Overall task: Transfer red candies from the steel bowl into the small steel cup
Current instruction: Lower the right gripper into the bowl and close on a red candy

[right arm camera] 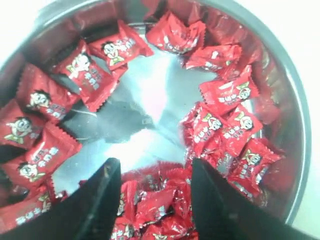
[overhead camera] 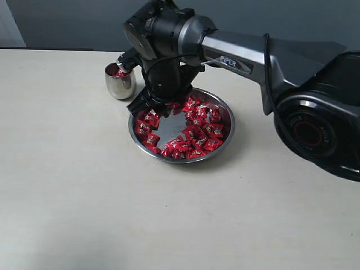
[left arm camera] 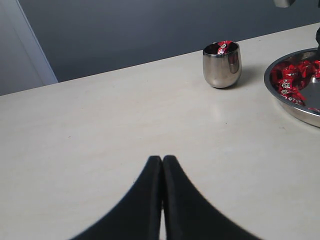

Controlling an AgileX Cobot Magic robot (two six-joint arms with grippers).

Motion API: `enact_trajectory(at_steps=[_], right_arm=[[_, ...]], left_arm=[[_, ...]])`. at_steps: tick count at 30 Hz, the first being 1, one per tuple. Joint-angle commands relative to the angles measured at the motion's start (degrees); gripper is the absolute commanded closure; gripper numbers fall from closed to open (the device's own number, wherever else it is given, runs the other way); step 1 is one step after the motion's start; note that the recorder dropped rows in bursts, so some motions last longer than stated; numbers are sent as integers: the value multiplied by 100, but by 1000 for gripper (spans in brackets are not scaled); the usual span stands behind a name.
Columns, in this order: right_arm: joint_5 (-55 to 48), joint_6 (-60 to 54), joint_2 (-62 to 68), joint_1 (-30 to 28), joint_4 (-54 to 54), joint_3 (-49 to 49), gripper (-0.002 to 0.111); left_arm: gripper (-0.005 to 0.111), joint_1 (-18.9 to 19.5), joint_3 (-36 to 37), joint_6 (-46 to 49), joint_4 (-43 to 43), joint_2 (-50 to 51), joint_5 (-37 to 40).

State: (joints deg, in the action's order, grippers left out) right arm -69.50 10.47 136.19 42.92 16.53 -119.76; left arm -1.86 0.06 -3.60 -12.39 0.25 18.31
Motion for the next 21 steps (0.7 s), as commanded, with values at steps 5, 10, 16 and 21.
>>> enact_trajectory(at_steps=[5,10,16,21], right_arm=[[-46,21,-227,8,-355,605,65],[-46,-43,-334,8,-539,886,65],[-46,-172,-333,8,-805,982,65],[-46,-185,-311,8,-804,982,65]], left_arm=[[106,-2,-6,-31,7,-25,-39],[106,-2,-6,-31,7,-25,-39],[106,-2,-6,-31,7,-25,-39],[106,-2,-6,-31,7,-25,-39]])
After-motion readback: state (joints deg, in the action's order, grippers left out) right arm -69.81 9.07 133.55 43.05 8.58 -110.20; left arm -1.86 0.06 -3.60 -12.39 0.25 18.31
